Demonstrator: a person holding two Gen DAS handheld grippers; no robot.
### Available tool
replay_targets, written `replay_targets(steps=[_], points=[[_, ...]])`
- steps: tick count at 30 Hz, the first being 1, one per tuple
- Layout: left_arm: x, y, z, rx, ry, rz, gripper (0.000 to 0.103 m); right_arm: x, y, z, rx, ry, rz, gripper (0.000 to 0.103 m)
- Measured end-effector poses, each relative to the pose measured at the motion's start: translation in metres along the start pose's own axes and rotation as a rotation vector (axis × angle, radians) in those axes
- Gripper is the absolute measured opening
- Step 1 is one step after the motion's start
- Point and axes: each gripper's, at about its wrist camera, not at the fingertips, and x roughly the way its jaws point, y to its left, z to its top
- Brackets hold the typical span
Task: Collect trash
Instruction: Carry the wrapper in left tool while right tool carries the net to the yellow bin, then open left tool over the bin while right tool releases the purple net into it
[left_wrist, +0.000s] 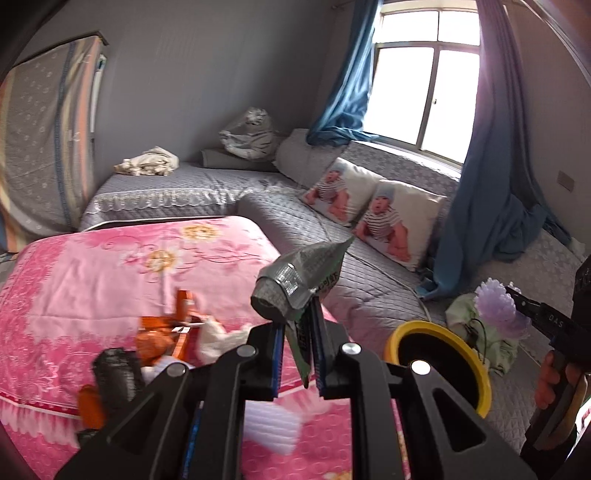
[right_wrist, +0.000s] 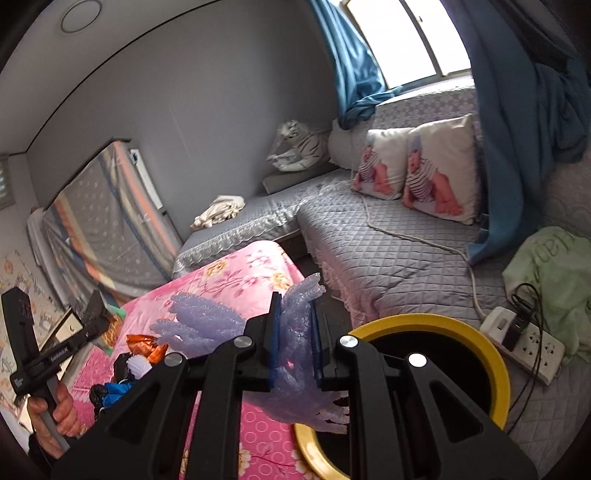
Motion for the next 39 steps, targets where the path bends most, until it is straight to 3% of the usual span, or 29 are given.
replay_targets(steps=[5,12,18,39], points=[[0.025,-0.038,-0.008,0.043,0.033,-0.086,0.013,-0.016,-0.031,-0.002,0.057,-0.033,-0.064,0.013],[0.059,-0.088,-0.020,0.113,0.099,-0.182,0.013,-0.021,-0.053,-0.006,0.052,-0.081,-0.232,0.013],[0.084,-0.122,-0.028,0.170,0.152,-0.238,0.013,-0.016,-0.075,-0.010,0.083,-0.075,-0.286,0.014],[0.166,-0.176,-0.065,0.224,0.318,-0.303,0.014,0.021,-0.128,-0.028,0.164,0.018,-0.418,0.015]])
